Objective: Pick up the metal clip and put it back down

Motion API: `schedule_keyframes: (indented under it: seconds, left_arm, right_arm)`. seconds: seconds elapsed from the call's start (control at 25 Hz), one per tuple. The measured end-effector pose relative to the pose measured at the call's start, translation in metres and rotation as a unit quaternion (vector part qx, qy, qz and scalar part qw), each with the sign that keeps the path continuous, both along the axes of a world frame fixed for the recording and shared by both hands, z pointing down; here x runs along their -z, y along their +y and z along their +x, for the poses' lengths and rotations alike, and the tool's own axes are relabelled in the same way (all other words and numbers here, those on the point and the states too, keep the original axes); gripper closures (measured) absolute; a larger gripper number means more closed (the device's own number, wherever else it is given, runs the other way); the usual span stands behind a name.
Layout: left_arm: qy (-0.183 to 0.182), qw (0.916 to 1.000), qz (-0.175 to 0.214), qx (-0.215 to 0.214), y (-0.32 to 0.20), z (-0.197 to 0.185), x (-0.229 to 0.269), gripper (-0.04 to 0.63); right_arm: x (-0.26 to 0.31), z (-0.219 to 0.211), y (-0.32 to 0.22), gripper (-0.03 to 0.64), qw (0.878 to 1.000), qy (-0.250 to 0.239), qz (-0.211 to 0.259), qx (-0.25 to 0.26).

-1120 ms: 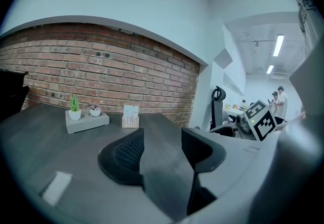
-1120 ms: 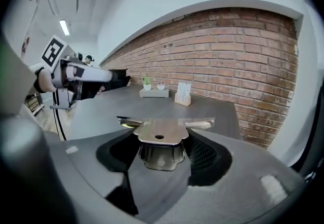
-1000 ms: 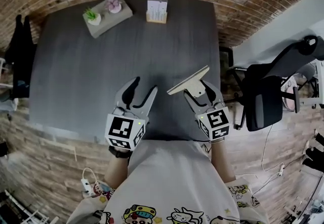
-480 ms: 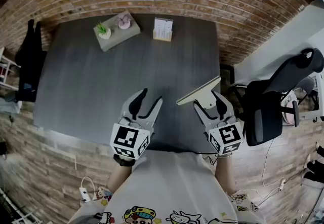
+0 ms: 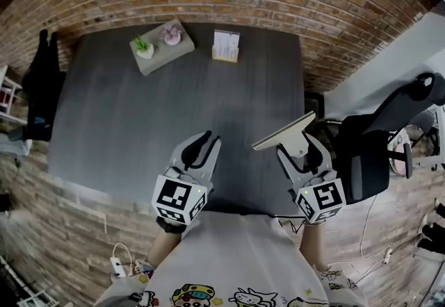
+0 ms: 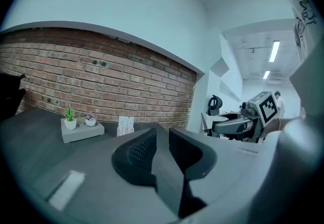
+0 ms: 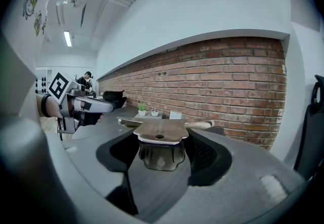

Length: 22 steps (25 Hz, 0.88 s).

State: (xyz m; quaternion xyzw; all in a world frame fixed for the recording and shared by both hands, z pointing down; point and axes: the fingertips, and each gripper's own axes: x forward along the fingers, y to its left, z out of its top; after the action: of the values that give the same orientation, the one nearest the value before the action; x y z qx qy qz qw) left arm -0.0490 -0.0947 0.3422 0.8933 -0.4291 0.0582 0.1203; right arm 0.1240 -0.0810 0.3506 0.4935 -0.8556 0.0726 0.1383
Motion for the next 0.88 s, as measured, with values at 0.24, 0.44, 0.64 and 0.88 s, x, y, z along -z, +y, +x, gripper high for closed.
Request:
schedule_keyframes:
  seconds: [0.24,0.44,0.64,0.88]
  left_arm:
    - [-0.002,1.0000,-0.006,-0.001,-0.0033,-0.0014,-0.0044,0.577]
    - [-0.004,1.0000,-0.008,-0.003,-0.0063,-0.0031,-0.0059,0.597]
    - [-0.002,0.9999,-0.010,-0.006,-0.0077,-0.0041,-0.0075,0.597]
    - [-0.002,0.9999,-0.010,-0.003,-0.0081,-0.0048,-0.0072,0.597]
  right_arm:
    - [-0.0040,0.0009,-0.0024,0.331,1.000,-0.009,-0.011,0.001]
    - [-0.0027,-0.0008,-0.0027,0.331,1.000,-0.022,-0.014,-0.001]
    - [-0.0033,-0.0009,-0.0030,0.331,1.000,-0.027,-0.013,-0.003]
    - [-0.0019,-0.0011,-0.0024,0.331,0.999,-0.032,-0.012,-0.004]
